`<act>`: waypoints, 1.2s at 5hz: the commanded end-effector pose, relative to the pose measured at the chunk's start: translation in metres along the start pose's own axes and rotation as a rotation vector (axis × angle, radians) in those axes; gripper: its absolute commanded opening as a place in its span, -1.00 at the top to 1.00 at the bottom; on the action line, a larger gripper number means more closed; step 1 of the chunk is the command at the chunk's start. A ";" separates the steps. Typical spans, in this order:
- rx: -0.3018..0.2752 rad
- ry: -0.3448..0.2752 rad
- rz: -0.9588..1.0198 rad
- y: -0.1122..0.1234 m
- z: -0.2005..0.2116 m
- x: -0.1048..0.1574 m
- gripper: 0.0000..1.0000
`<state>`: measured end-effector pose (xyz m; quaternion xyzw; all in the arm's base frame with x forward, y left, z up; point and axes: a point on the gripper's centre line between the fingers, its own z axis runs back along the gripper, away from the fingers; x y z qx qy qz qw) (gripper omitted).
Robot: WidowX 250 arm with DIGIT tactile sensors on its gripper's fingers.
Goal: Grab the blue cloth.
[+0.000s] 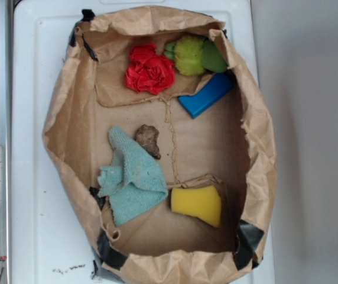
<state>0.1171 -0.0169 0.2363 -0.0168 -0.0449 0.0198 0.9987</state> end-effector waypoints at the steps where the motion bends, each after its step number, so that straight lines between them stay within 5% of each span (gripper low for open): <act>1: 0.000 0.000 0.000 0.000 0.000 0.000 -1.00; 3: -0.007 -0.057 0.060 -0.010 -0.011 0.059 -1.00; 6: -0.009 -0.087 0.120 0.016 -0.066 0.140 -1.00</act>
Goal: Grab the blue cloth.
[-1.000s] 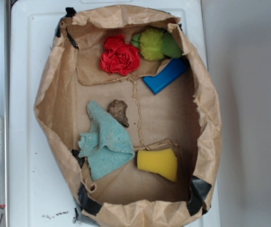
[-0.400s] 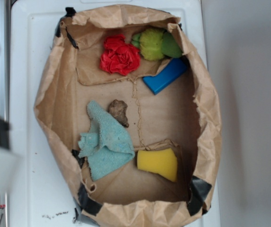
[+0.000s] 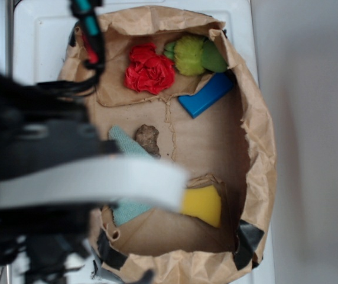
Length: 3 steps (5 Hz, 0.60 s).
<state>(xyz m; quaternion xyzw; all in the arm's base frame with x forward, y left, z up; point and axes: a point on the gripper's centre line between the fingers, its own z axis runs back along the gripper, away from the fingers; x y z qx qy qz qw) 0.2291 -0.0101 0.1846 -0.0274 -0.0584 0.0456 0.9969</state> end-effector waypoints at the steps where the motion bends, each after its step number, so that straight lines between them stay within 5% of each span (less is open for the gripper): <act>1: 0.026 -0.062 0.059 0.008 -0.032 0.048 -1.00; 3: 0.029 -0.043 0.023 -0.009 -0.068 0.036 -1.00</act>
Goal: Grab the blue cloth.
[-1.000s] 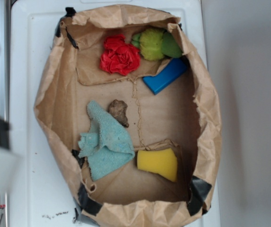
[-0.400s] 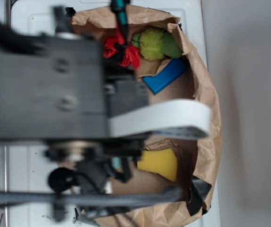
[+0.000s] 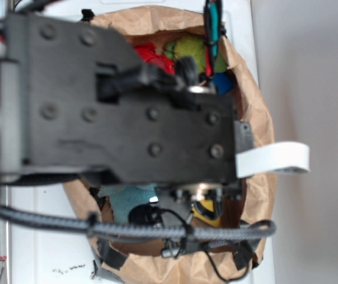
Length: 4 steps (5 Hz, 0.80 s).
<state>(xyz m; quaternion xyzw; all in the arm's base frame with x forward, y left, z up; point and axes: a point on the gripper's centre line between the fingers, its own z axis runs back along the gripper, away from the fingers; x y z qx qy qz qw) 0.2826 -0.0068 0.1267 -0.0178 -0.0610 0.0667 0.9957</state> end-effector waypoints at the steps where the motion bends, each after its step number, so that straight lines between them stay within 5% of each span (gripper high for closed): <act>1: 0.037 -0.020 -0.061 -0.016 -0.020 -0.025 -1.00; 4: 0.044 -0.006 -0.017 -0.015 -0.016 -0.027 -1.00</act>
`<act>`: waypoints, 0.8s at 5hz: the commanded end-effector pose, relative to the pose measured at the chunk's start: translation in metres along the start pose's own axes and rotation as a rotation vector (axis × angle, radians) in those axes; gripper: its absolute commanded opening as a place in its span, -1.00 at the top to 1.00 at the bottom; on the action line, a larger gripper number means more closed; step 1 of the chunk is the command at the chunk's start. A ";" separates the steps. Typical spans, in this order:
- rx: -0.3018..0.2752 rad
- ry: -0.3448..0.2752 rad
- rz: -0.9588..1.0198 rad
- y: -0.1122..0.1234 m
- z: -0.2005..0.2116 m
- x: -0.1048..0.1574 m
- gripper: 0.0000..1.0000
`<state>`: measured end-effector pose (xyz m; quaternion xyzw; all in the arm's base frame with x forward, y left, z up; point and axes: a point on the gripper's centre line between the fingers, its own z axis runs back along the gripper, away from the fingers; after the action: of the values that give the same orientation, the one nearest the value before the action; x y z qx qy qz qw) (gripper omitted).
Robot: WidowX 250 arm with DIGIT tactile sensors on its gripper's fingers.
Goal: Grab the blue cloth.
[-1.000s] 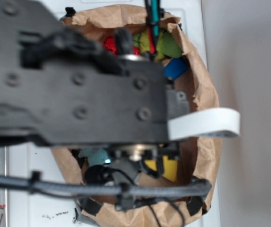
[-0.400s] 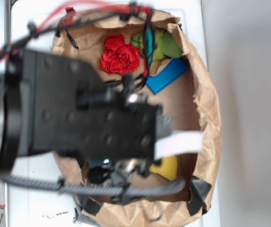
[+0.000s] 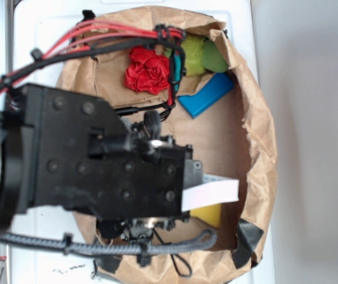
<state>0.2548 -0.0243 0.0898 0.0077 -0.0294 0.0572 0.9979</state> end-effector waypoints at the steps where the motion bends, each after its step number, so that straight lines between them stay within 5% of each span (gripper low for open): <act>1: -0.010 -0.066 0.006 -0.002 0.018 0.007 -1.00; 4: -0.015 -0.058 0.048 -0.003 0.003 0.033 -1.00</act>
<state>0.2799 -0.0258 0.0803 0.0040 -0.0334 0.0699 0.9970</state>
